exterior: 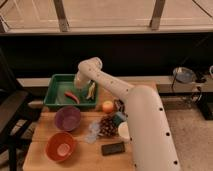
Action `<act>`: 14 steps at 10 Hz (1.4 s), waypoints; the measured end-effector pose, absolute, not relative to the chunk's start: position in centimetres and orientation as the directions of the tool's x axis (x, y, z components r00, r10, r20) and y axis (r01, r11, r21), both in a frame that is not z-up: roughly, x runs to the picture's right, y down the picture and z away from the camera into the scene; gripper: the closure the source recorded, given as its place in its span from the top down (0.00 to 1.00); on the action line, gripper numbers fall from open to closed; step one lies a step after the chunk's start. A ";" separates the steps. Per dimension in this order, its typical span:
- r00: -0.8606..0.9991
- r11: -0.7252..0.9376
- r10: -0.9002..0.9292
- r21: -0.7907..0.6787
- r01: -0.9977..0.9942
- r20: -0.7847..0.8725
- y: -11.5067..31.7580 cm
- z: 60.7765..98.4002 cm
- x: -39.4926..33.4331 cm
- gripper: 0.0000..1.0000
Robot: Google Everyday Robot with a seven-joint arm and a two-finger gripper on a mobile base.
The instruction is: Place fork in plastic cup
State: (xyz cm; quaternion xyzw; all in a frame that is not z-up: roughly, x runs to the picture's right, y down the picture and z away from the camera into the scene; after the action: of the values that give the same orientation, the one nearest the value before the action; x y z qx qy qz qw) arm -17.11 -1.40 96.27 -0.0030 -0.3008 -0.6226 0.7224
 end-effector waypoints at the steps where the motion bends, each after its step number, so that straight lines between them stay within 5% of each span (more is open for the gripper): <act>1: 0.043 0.225 -0.897 0.371 0.901 0.440 -1.2 96.3 -17.1 0.00; 4: 0.046 0.227 -0.896 0.365 0.903 0.441 -1.2 96.4 -17.1 0.14; 10: 0.038 0.221 -0.890 0.356 0.908 0.455 -0.6 96.3 -17.2 0.75; 14: 0.024 0.208 -0.890 0.360 0.910 0.454 -0.7 96.2 -17.6 0.80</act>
State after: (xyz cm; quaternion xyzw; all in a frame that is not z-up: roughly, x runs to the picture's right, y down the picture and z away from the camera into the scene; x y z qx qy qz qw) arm -17.62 -0.67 96.20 -0.0158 -0.3038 -0.6292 0.7153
